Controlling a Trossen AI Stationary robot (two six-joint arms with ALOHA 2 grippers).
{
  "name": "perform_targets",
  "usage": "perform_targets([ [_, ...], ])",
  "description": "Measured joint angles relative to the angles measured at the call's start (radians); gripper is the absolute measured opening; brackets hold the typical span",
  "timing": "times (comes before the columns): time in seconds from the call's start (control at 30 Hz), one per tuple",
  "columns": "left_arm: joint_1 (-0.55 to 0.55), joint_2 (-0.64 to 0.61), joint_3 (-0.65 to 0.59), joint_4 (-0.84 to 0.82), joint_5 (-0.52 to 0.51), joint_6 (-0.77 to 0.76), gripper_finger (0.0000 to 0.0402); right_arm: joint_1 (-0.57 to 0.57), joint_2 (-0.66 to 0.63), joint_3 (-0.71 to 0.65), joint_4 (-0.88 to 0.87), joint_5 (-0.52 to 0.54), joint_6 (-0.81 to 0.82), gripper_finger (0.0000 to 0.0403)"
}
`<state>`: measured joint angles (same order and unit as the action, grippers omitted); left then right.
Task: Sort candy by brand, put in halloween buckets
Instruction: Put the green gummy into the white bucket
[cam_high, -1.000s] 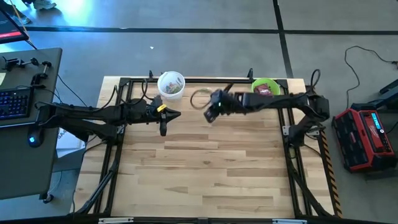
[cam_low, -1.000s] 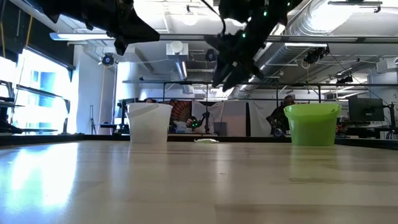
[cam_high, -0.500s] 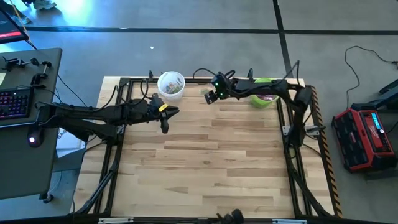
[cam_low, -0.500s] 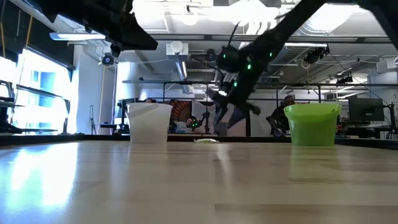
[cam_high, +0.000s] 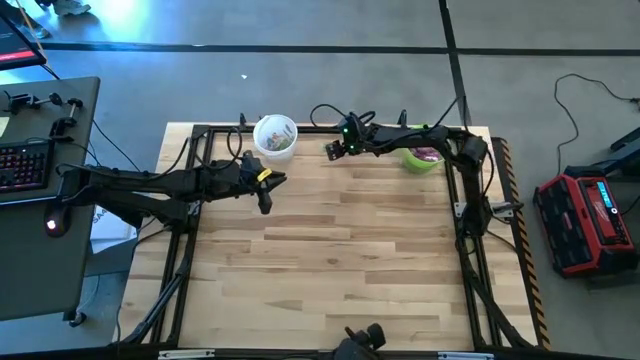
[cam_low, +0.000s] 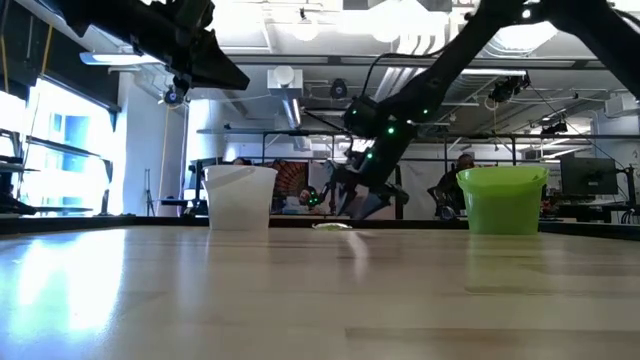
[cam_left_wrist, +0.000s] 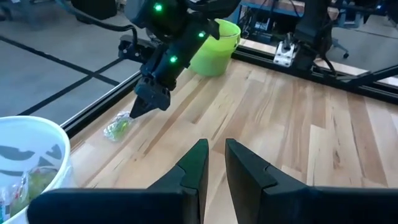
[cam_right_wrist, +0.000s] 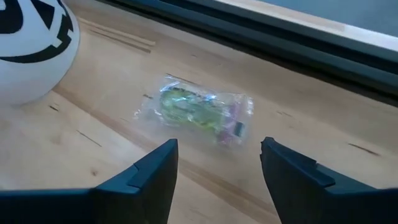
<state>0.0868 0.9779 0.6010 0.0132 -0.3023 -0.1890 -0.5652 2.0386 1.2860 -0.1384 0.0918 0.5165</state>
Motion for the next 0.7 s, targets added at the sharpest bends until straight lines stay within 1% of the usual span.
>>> perform_targets([
  [0.1,0.000,0.000,0.000,-0.002,-0.001,0.000,0.0047,0.000,0.037,0.054,-0.032,-0.014,-0.001,0.0205],
  [0.27,0.006,0.000,0.000,-0.002,-0.002,0.001,0.0047,-0.007,0.095,0.152,-0.153,-0.018,-0.025,0.0190],
  [0.43,0.005,0.000,0.000,-0.007,0.000,0.008,0.0047,-0.020,0.092,0.180,-0.178,0.000,-0.032,0.0154],
  [0.57,0.005,0.000,0.000,-0.022,0.002,0.008,0.0047,-0.038,0.093,0.176,-0.185,-0.049,-0.029,0.0120],
  [0.63,0.005,0.000,0.000,-0.033,0.002,0.008,0.0047,-0.048,0.093,0.173,-0.189,-0.085,-0.036,0.0114],
  [0.7,0.005,0.000,0.000,-0.042,0.002,0.008,0.0047,-0.059,0.093,0.173,-0.194,-0.124,-0.036,0.0116],
])
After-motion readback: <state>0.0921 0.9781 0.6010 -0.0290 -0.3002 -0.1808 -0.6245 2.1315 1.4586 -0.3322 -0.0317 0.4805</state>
